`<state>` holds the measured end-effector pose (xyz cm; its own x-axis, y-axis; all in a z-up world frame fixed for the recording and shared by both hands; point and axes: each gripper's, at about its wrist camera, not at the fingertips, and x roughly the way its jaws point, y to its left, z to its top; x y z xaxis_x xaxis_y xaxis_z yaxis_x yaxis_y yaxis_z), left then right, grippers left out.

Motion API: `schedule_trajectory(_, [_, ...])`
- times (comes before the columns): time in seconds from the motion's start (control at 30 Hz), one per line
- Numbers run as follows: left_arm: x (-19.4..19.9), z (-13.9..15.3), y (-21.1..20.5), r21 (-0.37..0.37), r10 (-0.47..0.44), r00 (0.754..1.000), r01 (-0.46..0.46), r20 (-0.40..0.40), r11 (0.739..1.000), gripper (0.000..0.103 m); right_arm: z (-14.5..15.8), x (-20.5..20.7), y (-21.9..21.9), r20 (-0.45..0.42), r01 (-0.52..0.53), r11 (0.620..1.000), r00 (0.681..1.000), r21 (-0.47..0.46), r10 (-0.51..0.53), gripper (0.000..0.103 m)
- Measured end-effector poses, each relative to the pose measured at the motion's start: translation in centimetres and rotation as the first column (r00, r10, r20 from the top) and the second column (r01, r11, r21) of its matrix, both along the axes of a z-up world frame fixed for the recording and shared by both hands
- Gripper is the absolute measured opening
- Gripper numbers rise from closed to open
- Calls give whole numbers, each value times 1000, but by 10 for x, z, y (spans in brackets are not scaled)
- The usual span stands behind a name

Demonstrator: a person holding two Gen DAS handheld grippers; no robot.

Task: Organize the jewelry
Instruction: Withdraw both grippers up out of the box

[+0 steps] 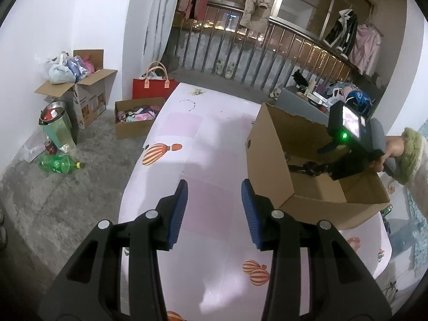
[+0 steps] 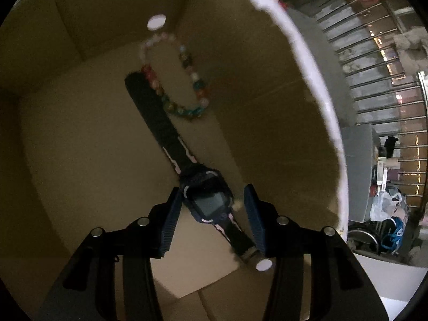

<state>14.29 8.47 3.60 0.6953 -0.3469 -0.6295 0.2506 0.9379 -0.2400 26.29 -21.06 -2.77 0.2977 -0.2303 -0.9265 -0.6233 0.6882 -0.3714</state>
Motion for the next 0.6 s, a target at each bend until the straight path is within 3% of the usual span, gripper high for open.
schedule_trajectory(0.13, [-11, 4, -1, -2, -11, 1000, 11, 19, 1000, 40, 36, -15, -8, 85, 38, 997, 995, 66, -43, 47])
schedule_trajectory(0.27, [-23, 8, -4, 11, -29, 998, 29, 52, 1000, 41, 90, -47, -31, 209, 94, 968, 967, 235, -144, 51])
schedule_trajectory(0.33, [-31, 10, -7, 15, -47, 997, 46, 69, 999, 42, 126, -72, -47, 277, 106, 930, 937, 353, -212, 57])
schedule_trajectory(0.47, [-46, 9, -17, 35, -86, 993, 83, 84, 996, 45, 165, -137, -67, 380, 94, 837, 860, 539, -340, 77])
schedule_trajectory(0.6, [-60, 4, -27, 47, -120, 989, 116, 90, 992, 48, 177, -207, -81, 405, 108, 728, 771, 677, -491, 91])
